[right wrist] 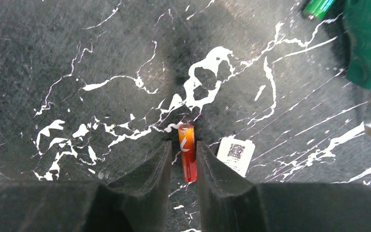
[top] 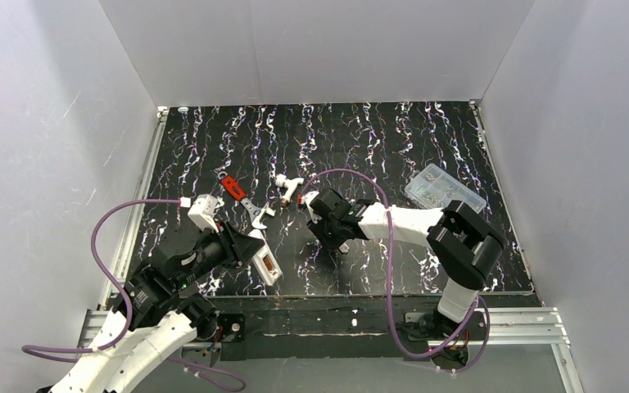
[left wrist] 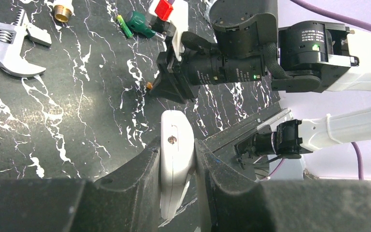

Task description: Load the batteries into the remote control

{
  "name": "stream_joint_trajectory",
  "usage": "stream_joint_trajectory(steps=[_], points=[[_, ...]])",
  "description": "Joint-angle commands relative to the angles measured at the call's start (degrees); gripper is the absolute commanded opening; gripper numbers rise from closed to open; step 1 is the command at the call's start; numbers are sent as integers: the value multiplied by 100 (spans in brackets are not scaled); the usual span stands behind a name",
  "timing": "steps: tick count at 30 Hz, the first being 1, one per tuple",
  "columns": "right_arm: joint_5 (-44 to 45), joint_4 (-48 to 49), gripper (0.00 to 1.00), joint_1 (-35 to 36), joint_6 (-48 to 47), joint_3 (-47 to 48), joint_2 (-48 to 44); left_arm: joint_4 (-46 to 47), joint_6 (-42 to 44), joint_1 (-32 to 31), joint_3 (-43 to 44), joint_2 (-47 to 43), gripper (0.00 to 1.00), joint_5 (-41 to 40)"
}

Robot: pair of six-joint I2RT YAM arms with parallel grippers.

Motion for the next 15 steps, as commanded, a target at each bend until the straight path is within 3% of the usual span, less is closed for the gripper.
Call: stream_joint_trajectory(steps=[1, 7, 15], points=[[-152, -29, 35, 164, 191, -252, -209, 60, 0, -11, 127, -78, 0, -105], [220, -242, 39, 348, 370, -302, -258, 46, -17, -9, 151, -179, 0, -372], [625, -446, 36, 461, 500, -317, -230, -87, -69, -10, 109, -268, 0, -422]])
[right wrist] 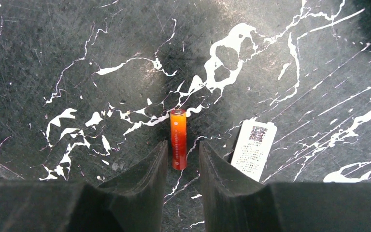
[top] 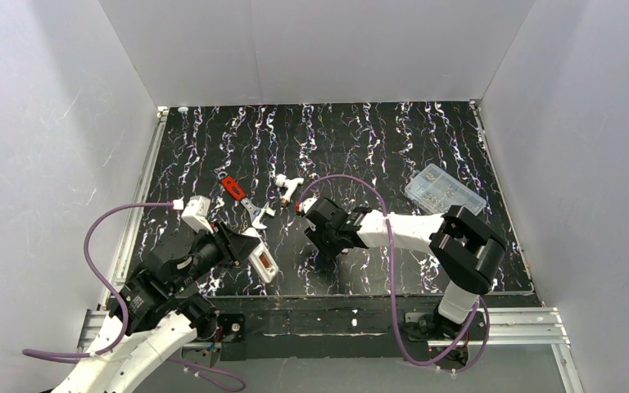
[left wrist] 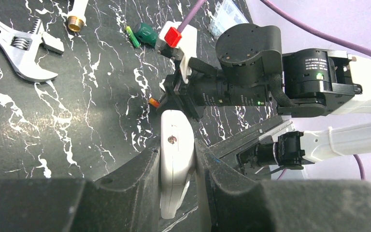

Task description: Load the batteries into the remote control

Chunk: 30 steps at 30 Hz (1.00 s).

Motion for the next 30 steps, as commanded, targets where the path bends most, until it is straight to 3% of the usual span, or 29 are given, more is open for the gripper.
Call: stream_joint_trajectory(steps=[1, 7, 12, 17, 24, 30], points=[[260, -441, 36, 52, 157, -101, -39, -68, -32, -9, 119, -66, 0, -138], [334, -447, 32, 57, 209, -64, -30, -141, 5, -13, 199, 14, 0, -111], [9, -405, 18, 57, 223, -8, -229, -158, 14, -9, 151, -8, 0, -223], [-144, -369, 1, 53, 249, -64, -1158, -177, 152, -9, 180, -85, 0, -511], [-376, -167, 1, 57, -52, -453, -2991, -16, -50, -13, 182, 9, 0, -672], [-621, 1540, 1, 54, -268, -1257, -4690, 347, -317, -6, 236, 256, 0, -848]])
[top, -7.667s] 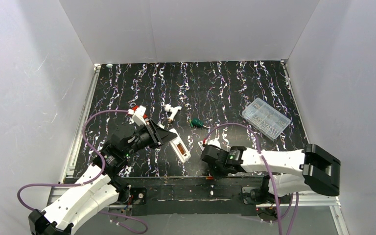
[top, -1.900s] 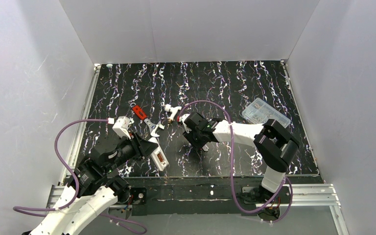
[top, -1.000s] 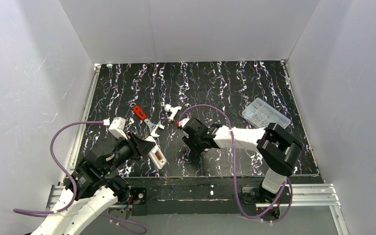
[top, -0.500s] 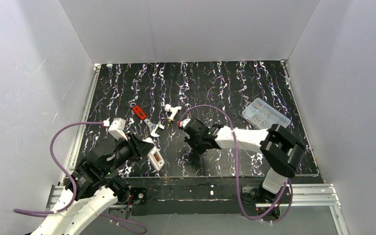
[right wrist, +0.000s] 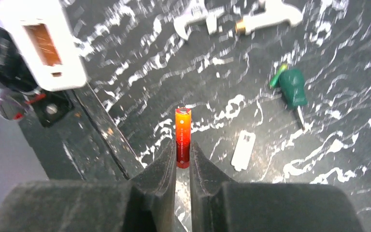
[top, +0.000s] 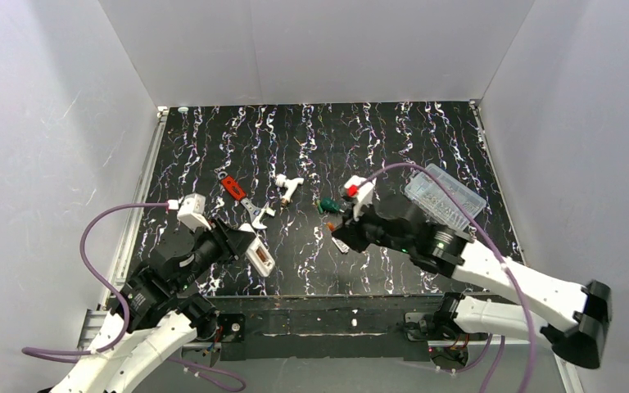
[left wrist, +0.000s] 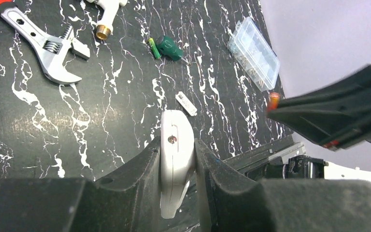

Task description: Load the batteries into the remote control

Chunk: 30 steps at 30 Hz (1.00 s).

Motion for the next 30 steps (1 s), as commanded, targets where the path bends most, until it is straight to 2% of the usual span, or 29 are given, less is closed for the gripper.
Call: stream_joint_trajectory(steps=[1, 5, 11, 15, 22, 28, 30], points=[[-239, 1689, 1, 19, -370, -559, -970, 555, -180, -8, 278, 357, 0, -276], [-733, 2418, 1, 19, -1572, -855, -1521, 1141, -240, -9, 322, 910, 0, -5], [-1466, 2042, 1, 19, -2848, -462, -1607, 2842, -124, -8, 214, 1581, 0, 914], [-2148, 1995, 1, 19, -3617, -446, -1635, 3193, 161, -13, 285, 1759, 0, 1114], [-2744, 1974, 1, 19, -3814, -349, -1669, 3482, 421, -7, 278, 1806, 0, 1232], [-2652, 1762, 1, 18, -3837, -258, -1645, 4068, 378, -3, 158, 1912, 0, 1528], [-2364, 1755, 1, 15, -3592, -185, -1559, 4340, 302, -9, 106, 1976, 0, 1696]])
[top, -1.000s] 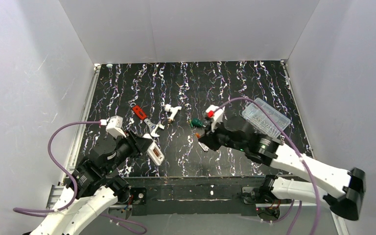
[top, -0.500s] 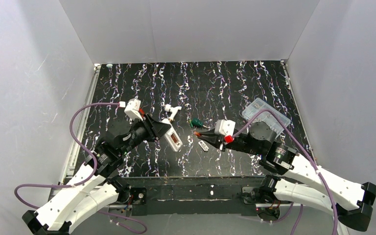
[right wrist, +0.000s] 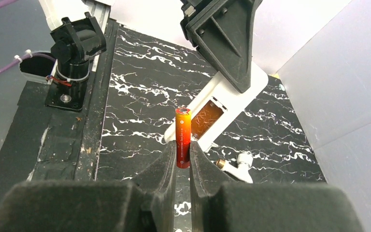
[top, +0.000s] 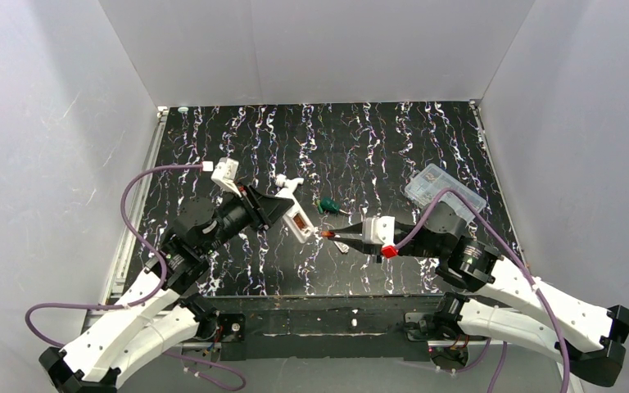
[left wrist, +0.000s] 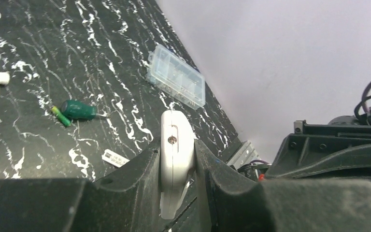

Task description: Load the batteries into the remote control

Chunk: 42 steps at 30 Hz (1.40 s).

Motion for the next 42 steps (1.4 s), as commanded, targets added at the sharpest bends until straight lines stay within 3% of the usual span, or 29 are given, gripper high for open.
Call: stream_joint_trajectory(steps=[1, 6, 8, 11, 13, 17, 23, 32, 42], points=[[372, 9, 1, 17, 292, 434, 94, 1134, -65, -12, -52, 87, 0, 463], [848, -625, 1, 11, 1034, 909, 187, 2326, -728, -6, -614, 355, 0, 38], [1525, -860, 1, 11, 1756, 1120, 202, 2980, -1027, -13, -993, 494, 0, -307], [2877, -2013, 1, 11, 2779, 1870, 642, 3497, -1200, -10, -1299, 712, 0, -508], [3275, -3229, 1, -6, 3161, 2547, 1130, 3495, -1353, -13, -1436, 787, 0, -815], [2984, -4427, 1, -44, 3399, 3454, 2008, 3556, -1673, -3, -1847, 835, 0, -1492], [1948, -5023, 1, -215, 3576, 4001, 2790, 3604, -2101, -7, -2138, 675, 0, -1967], [1366, -5769, 1, -320, 3015, 4964, 3470, 4489, -2937, -11, -2216, 1022, 0, -1435], [1383, -6502, 1, -413, 2961, 5817, 4198, 4444, -3630, -13, -2259, 1042, 0, -1387]])
